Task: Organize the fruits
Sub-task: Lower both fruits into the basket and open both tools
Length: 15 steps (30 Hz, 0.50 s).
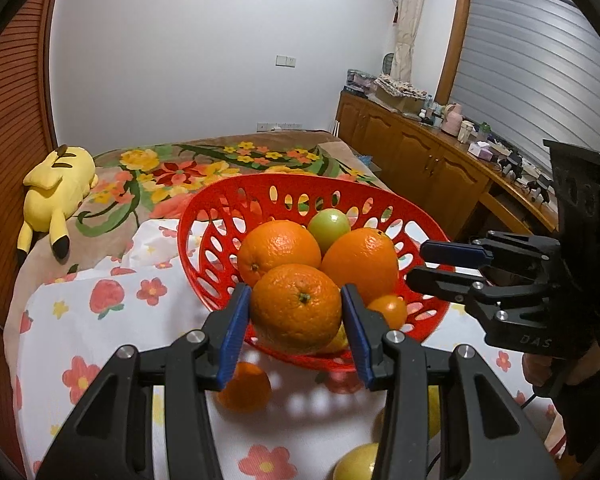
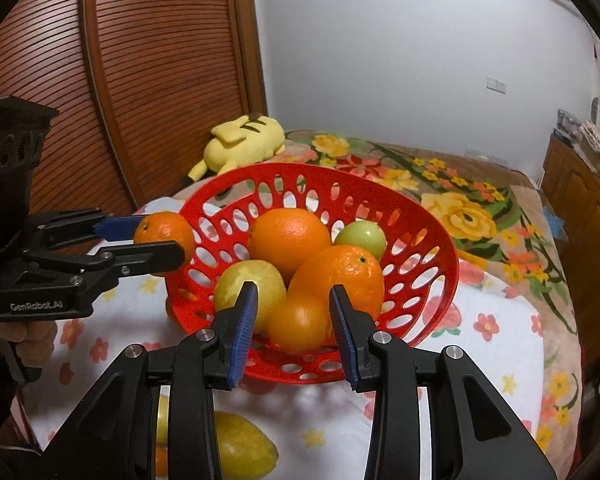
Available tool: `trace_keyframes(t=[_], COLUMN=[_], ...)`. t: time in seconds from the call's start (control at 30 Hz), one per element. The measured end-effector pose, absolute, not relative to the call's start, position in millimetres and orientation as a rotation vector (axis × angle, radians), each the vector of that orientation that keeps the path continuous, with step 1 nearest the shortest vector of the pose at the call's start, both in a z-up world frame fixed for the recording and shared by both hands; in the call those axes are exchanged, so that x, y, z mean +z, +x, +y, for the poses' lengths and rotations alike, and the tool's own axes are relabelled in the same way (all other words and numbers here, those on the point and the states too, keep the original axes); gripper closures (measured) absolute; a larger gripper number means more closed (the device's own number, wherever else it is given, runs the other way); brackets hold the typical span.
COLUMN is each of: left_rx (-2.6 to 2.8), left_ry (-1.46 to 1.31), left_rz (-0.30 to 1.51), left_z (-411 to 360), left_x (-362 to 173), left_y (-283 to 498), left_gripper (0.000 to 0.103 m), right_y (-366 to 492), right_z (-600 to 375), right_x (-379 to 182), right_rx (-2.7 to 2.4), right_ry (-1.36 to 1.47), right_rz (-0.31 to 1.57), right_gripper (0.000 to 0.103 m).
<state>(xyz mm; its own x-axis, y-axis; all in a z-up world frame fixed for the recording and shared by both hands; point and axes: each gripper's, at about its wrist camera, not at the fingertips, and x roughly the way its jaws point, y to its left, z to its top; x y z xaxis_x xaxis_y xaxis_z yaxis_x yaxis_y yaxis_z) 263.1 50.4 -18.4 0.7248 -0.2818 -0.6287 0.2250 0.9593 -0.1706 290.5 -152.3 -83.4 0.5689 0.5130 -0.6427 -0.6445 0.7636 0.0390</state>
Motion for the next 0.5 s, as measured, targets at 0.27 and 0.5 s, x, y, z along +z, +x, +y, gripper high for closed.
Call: trace_keyframes(t=[0.27, 0.5], left_rx=[-0.266, -0.259], left_ry=[-0.084, -0.069], left_rz=[0.725, 0.732], left_z=[54, 54], left_x=[-25, -29], left_y=[282, 294], left_gripper=[0.059, 0.059], right_y=[295, 294], right_z=[-159, -165], right_x=[-83, -85], right_rx=[0.678, 0.671], right_ry=[-0.190, -0.175], right_rz=[0.683, 0.683], right_gripper=[0.067, 0.066])
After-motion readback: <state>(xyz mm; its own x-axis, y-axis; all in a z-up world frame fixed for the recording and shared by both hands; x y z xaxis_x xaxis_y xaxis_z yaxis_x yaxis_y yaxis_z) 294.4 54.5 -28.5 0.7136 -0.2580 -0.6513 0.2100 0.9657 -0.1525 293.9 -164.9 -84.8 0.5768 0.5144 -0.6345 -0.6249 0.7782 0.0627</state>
